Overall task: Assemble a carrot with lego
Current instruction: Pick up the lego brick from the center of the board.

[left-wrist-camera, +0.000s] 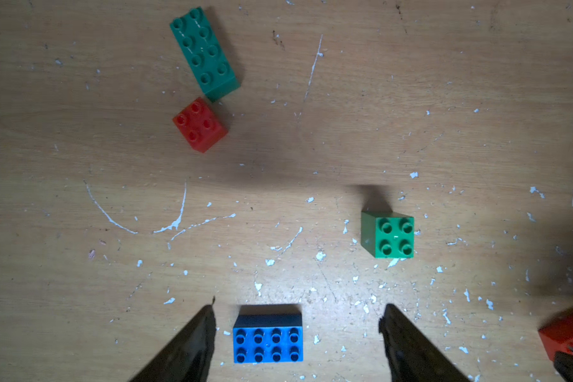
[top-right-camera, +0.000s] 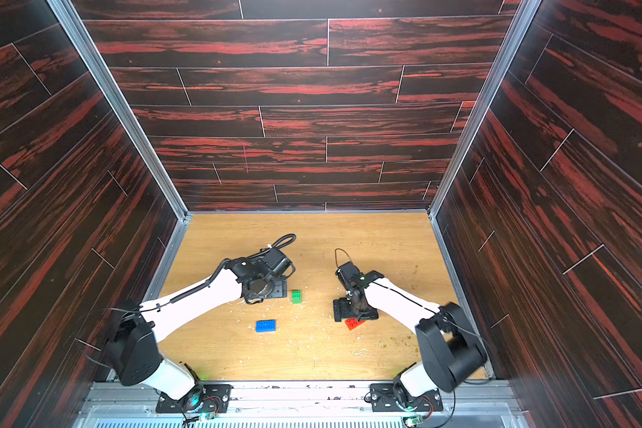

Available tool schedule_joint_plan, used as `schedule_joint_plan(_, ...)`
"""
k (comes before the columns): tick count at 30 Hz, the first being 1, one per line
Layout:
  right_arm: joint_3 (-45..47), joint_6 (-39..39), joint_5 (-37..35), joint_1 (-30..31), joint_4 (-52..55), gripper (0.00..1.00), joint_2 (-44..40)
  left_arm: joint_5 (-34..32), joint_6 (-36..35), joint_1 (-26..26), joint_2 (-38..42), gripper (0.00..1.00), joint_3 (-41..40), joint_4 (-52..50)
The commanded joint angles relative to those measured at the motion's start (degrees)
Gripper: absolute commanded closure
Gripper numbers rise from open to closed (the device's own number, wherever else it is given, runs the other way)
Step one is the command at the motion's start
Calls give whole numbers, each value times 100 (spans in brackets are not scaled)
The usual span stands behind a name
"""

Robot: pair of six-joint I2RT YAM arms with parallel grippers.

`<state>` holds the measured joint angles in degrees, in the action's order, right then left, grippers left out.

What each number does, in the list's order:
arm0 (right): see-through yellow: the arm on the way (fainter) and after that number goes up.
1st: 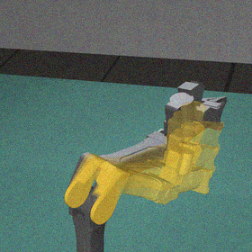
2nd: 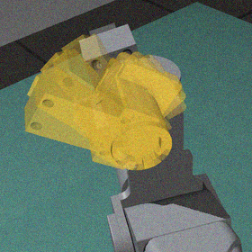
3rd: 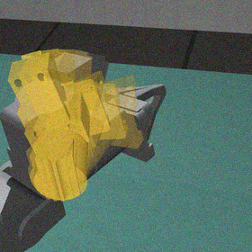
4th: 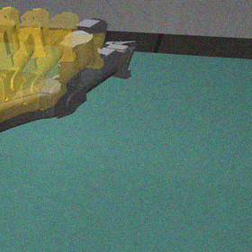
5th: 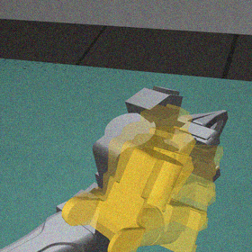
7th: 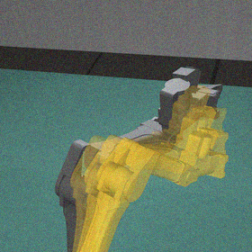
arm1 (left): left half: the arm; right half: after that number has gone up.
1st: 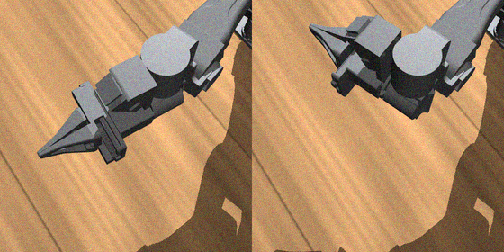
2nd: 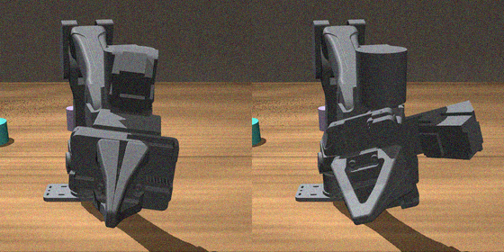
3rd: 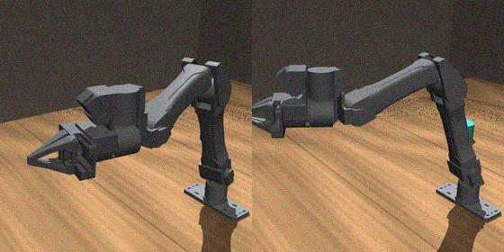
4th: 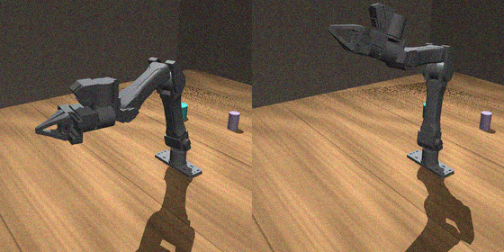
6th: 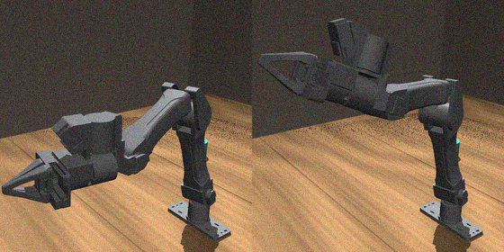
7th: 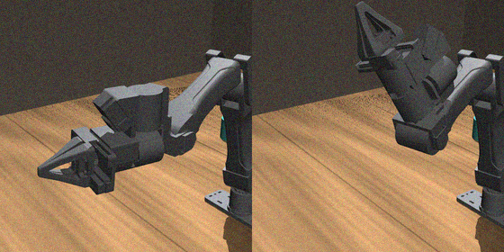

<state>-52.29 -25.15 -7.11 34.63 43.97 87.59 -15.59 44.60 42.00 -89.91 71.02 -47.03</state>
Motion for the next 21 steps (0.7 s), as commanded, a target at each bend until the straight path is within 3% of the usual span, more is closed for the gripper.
schedule_joint_plan(1, -53, 220, -481, 71, 196, 4, 268, -103, 106, -51, 394, 19, -213, -33)
schedule_joint_plan(6, 81, 154, -473, 75, -40, 3, 397, -154, 172, -82, 669, 18, -496, 1)
schedule_joint_plan(14, 178, 61, 487, 83, -301, 2, 388, -233, 190, -121, 874, 18, -616, 4)
schedule_joint_plan(21, 128, -95, 500, 165, -228, 7, 316, -250, 172, -144, 931, 17, -663, 0)
